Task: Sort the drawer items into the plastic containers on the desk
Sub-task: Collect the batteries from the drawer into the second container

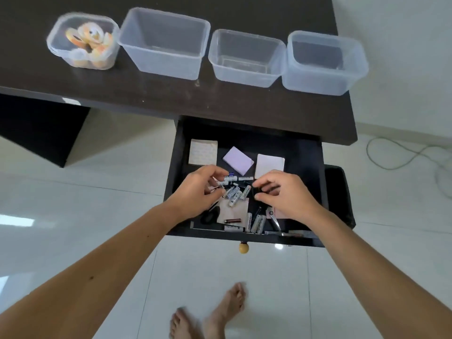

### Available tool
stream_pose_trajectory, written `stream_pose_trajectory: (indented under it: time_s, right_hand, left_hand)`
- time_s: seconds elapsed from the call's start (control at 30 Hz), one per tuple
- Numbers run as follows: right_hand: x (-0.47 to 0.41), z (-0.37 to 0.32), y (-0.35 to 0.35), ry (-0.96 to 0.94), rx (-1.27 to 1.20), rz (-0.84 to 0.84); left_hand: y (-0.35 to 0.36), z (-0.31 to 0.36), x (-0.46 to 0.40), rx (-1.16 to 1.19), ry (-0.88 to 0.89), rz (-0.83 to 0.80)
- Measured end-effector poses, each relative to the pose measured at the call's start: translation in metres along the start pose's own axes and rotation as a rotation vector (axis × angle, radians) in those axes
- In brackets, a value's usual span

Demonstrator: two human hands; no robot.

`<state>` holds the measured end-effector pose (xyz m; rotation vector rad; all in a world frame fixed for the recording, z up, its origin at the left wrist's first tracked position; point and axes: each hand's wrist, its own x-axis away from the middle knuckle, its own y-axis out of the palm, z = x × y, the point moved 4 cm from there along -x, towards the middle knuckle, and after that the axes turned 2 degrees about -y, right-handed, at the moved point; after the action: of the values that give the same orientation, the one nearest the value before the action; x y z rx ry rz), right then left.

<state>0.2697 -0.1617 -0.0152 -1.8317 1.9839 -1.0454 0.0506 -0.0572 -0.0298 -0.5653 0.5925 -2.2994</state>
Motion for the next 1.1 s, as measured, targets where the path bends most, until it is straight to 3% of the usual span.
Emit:
stream_pose_trajectory:
  time_s: [0.17,0.4,0.67,0.9,1.1]
  right_hand:
    - [-0.02,0.02,0.019,-0.084,0.093,-0.057]
    - [-0.036,0.027,0.042,-0.177,0.231,-0.063]
    - [-0.038,0.031,0.04,-0.204,0.22,-0.052]
    - [-0.031,0.026,0.027,-0.129,0.087,0.084]
    - [-0.025,0.011,0.037,-0.171,0.105,0.012]
  left_hand:
    - [0.014,-0.018,-0.019,-0.187,-0.015,0.072]
    - [0.023,-0.028,-0.029,-0.26,-0.002,0.089]
    - [0.022,-0.032,-0.032,-0.172,-0.062,0.137]
    - [0.021,-0.034,-0.033,-0.164,-0.045,0.161]
    - [0.017,-0.028,-0.033,-0.168,0.018,0.233]
